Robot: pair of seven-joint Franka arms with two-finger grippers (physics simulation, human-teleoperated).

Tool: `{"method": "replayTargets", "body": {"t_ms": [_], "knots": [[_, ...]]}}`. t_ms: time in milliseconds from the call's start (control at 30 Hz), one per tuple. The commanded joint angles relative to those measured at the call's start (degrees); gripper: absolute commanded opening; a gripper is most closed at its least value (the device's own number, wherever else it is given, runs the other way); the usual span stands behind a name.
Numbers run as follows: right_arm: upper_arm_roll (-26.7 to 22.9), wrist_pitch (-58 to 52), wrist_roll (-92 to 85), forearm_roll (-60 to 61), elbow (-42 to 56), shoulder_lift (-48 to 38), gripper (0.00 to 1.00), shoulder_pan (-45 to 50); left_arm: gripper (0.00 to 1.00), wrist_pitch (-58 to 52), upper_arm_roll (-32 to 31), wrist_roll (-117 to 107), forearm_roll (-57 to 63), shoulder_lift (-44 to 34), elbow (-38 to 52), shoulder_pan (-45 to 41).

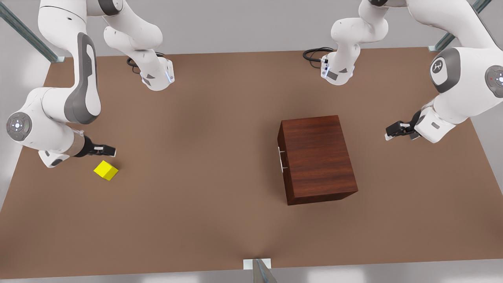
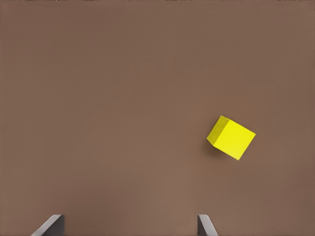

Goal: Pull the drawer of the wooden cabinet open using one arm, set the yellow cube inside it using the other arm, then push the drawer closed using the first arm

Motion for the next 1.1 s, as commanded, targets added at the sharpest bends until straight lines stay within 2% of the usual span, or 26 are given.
{"method": "replayTargets", "body": {"t_ms": [0,100,167,233,300,367,400,467,500,567,667,933,1067], "knots": [[0.0,2.1,0.4,0.0,0.0,0.0,1.0,0.0,1.0,0.1,0.0,-1.2,-0.3,-0.1,-0.1,0.1],[-0.2,-0.1,1.1,0.1,3.6,2.6,1.0,-0.1,1.0,0.1,-1.3,-1.2,-0.2,0.0,0.5,0.0],[-0.7,-1.6,1.0,0.3,3.8,2.4,1.0,-3.6,1.0,0.1,-2.0,-1.3,2.4,0.0,0.6,-2.7],[-1.9,-4.3,0.8,-0.2,3.9,2.0,1.0,-5.2,1.0,0.1,-2.1,-12.6,6.1,0.1,0.6,-12.6],[-3.9,-5.1,1.2,-0.1,3.9,1.7,1.0,-5.3,1.0,0.1,-2.0,-29.1,13.6,4.2,1.8,-28.0],[-5.4,-5.4,1.9,-0.2,3.7,1.8,1.0,-5.3,1.0,0.3,-2.1,-29.1,13.5,5.4,1.1,-32.1],[-7.0,-5.1,3.7,0.2,3.8,2.1,1.0,-5.3,1.0,1.5,-1.9,-40.3,14.0,10.2,5.4,-32.3],[-7.6,-4.1,3.6,1.4,3.8,3.0,1.0,-8.3,1.0,0.9,-2.2,-60.0,18.0,25.4,21.5,-38.9],[-7.6,-2.5,3.7,1.9,3.8,4.3,1.0,-9.1,1.0,1.5,-2.0,-61.3,18.0,29.4,25.7,-39.3],[-7.6,-1.4,3.7,3.7,4.0,6.4,1.0,-9.8,1.0,9.3,-1.8,-61.2,17.9,33.3,26.3,-36.8],[-7.6,-0.9,5.7,3.6,5.9,10.1,1.0,-9.7,1.0,14.3,-1.7,-61.1,17.9,35.5,26.3,-34.7],[-7.5,8.1,6.6,5.4,6.0,17.1,1.0,-9.7,1.0,9.6,-1.6,-64.5,28.6,38.6,25.3,-38.8],[-7.5,9.0,6.6,5.5,5.9,18.5,1.0,-9.7,1.0,9.6,-1.5,-64.7,28.9,39.8,24.8,-40.0]]}}
